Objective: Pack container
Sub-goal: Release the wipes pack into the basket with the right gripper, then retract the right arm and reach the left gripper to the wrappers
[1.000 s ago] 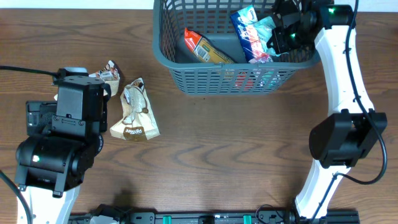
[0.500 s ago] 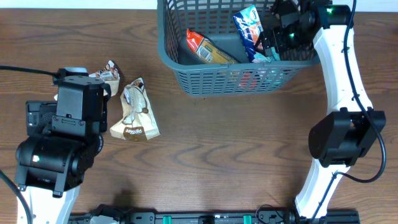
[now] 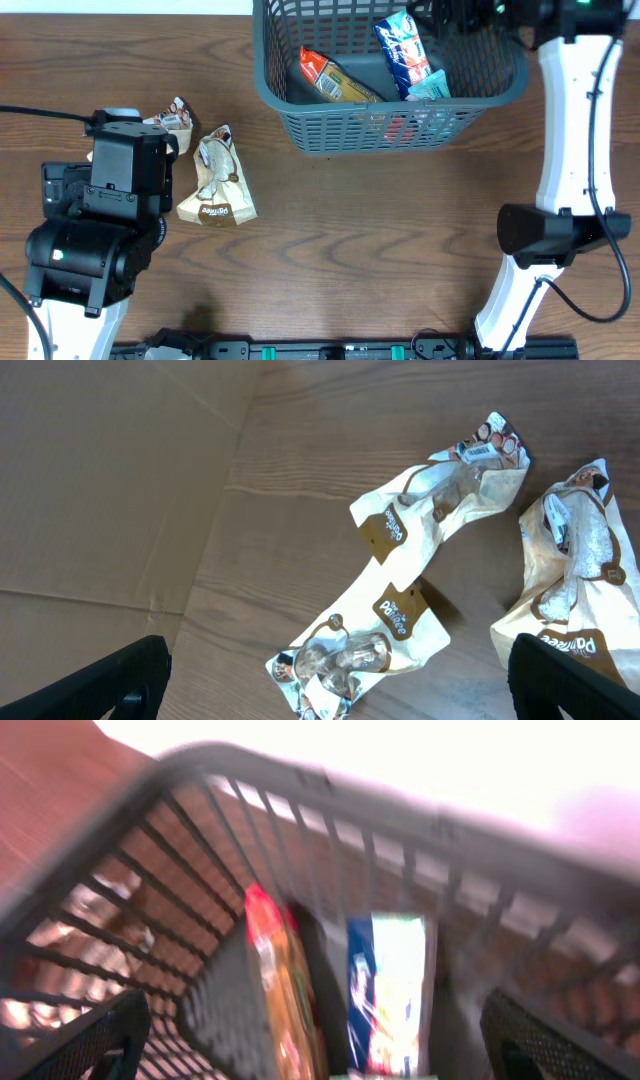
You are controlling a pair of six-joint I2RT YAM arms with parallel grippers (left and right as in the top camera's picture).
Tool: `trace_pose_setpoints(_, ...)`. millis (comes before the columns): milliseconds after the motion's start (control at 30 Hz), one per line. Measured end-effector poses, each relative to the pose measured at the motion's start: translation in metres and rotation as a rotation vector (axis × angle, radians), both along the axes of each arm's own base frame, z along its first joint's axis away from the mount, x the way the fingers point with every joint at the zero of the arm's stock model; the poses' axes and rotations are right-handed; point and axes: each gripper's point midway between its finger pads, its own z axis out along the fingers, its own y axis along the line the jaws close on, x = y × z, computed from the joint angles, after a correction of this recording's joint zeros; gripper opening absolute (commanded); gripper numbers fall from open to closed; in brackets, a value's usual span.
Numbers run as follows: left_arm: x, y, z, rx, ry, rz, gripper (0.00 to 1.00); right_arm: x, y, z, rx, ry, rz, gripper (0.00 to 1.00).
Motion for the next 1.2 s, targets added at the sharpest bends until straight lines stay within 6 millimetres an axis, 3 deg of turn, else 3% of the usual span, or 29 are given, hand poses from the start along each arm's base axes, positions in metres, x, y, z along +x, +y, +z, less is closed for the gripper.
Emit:
trace_pose_setpoints(167, 0.0, 0.0, 0.0, 0.0, 0.0, 0.0, 0.99, -0.024, -0.006, 0.068, -0.003, -0.159, -0.03, 0.99)
trace_pose_setpoints(267, 0.0, 0.0, 0.0, 0.0, 0.0, 0.0, 0.99, -0.042, -0.035, 0.102, -0.078, -0.242, -0.164, 0.99)
trace_pose_setpoints(433, 0.0, 0.0, 0.0, -0.001, 0.0, 0.0, 0.99, -0.096, -0.123, 0.152, -0.255, -0.341, -0.538, 0.99)
trace_pose_setpoints(633, 0.001, -0.003, -0.002, -0.016, 0.002, -0.012, 0.99, -0.163, -0.215, 0.178, -0.401, -0.352, -0.927, 0.99)
trace_pose_setpoints(800, 0.008, -0.008, -0.002, -0.036, -0.01, -0.025, 0.99, -0.187, -0.287, 0.165, -0.407, -0.26, -1.198, 0.99)
trace_pose_setpoints(933, 0.018, -0.015, -0.008, -0.064, -0.002, -0.047, 0.98, -0.196, -0.337, 0.123, -0.366, -0.087, -1.372, 0.99)
trace_pose_setpoints(1033, 0.032, -0.021, -0.012, -0.079, -0.005, -0.058, 0.99, -0.198, -0.36, 0.077, -0.336, 0.088, -1.444, 0.99)
trace_pose_setpoints(1200, 0.062, -0.029, -0.017, -0.123, -0.057, -0.031, 0.99, -0.193, -0.371, 0.022, -0.322, 0.284, -1.461, 0.99)
